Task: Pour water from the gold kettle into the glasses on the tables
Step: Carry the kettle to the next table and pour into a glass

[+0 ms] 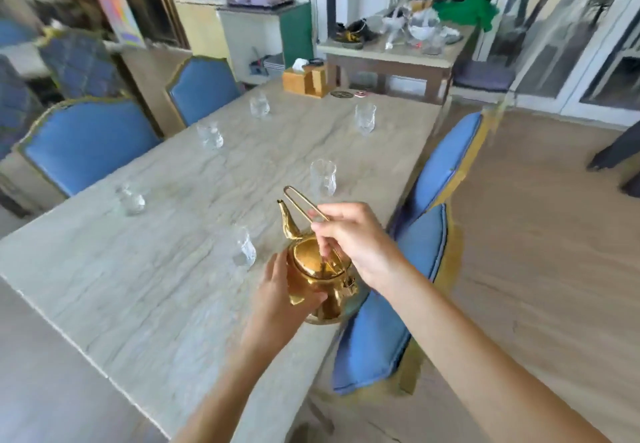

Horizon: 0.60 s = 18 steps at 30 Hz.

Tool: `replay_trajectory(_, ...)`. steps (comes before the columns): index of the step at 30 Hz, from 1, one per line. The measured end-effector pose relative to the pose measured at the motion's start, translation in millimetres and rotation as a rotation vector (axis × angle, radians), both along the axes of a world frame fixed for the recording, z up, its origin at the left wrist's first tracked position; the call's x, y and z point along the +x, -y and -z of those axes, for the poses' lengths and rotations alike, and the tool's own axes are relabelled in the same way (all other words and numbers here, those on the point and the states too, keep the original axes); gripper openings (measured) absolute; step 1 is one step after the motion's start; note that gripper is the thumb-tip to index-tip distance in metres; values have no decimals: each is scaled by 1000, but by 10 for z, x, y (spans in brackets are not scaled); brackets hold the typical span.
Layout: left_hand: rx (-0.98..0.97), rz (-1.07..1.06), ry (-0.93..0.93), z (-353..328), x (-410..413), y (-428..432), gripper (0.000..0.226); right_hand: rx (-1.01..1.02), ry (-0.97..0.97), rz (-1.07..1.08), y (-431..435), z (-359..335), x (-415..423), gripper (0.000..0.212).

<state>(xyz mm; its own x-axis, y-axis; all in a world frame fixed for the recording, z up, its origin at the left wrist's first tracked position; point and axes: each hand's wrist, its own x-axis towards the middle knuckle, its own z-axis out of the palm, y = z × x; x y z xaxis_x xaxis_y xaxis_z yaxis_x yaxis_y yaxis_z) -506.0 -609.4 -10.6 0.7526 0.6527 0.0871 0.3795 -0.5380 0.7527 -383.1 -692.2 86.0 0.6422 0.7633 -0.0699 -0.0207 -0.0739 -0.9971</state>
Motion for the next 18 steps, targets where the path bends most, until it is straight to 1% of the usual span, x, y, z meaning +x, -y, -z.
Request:
replay_trajectory(1, 10, -58, -4, 19, 45, 63, 87, -7, 29, -52, -3, 3, 81, 19)
replay_trajectory(3, -8, -156, -4, 37, 142, 153, 90, -10, 66, -145, -33, 19, 236, 26)
replay_trajectory(6, -64, -267, 8, 32, 282, 241, 93, -24, 84, -233, -139, 22, 432, 21)
replay_trajectory(8, -76, -356, 36, 28, 374, 276, 83, -42, 160, -291, -241, 33, 581, 23)
replay_trajectory(11, -220, -575, 166, 34, 436, 273, 60, -101, 304, -391, -418, 30, 800, 14)
replay_trajectory(13, -293, -729, 256, 80, 446, 183, 55, -148, 340, -434, -542, 19, 918, 13)
replay_trajectory(15, -306, -834, 320, 162, 424, 68, 52, -160, 383, -479, -643, -1, 985, 14)
replay_trajectory(18, -261, -981, 309, 372, 387, -140, 51, -179, 437, -552, -763, -31, 1055, 14)
